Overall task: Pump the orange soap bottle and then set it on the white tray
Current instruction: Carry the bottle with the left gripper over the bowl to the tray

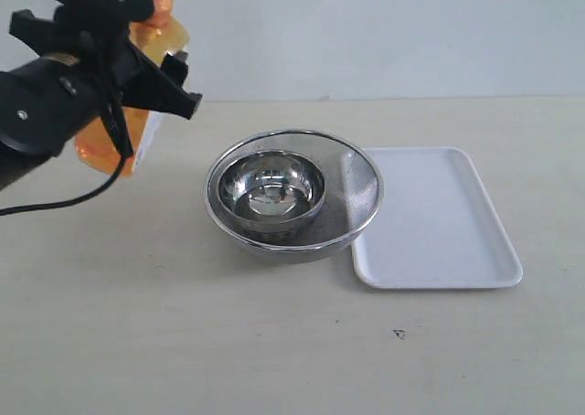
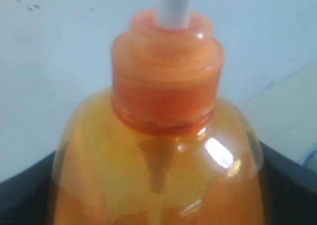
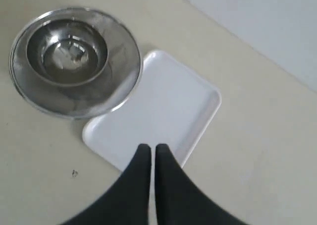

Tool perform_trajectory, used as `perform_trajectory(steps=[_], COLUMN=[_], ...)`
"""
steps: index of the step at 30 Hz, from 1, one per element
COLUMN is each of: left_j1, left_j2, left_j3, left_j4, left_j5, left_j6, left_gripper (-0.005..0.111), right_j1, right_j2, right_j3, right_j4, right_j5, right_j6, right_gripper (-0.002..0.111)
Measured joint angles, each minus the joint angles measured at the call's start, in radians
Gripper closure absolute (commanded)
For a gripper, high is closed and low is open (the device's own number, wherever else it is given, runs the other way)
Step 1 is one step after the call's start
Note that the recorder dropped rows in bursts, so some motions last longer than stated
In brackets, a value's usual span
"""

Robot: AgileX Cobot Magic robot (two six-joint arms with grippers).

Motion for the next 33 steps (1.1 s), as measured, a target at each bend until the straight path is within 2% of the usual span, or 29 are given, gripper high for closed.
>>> perform_trajectory(steps=[3, 6, 10, 15, 24, 28, 33], left_j1=[-0.004, -0.03, -0.108, -0.212, -0.38, -0.421, -0.434], left_j2=[-0.074, -0.141, -0.169, -0.114, 0.148, 0.269, 0.401], left_j3=[-0.002, -0.024, -0.096, -0.235, -0.495, -0.597, -0.704], left_j4=[-0.011, -0.007, 0.005, 0.014, 0.056, 0.061, 0.061], left_j5=[-0.008, 0.041, 0.118, 0.198, 0.256, 0.275, 0.283], left_j6=[0.023, 0.033, 0.001, -0.085, -0.188, -0.239, -0.29], left_gripper=[0.102, 0.102, 0.102, 0.102, 0.102, 0.102, 0.102], right_j1=[0.0, 0.0, 0.0, 0.0, 0.0, 0.0, 0.0], right_j2=[-0.109, -0.23, -0.363, -0.451, -0.461, -0.466, -0.548], right_j3=[0.186, 0.384, 0.614, 0.82, 0.89, 0.89, 0.89], right_j4=[-0.011, -0.011, -0.011, -0.011, -0.072, -0.113, -0.184], right_j5=[-0.077, -0.201, -0.41, -0.531, -0.563, -0.552, -0.542], right_j6=[0.065, 0.135, 0.228, 0.291, 0.272, 0.305, 0.342], right_gripper=[0.108, 0.108, 0.108, 0.108, 0.108, 0.108, 0.108])
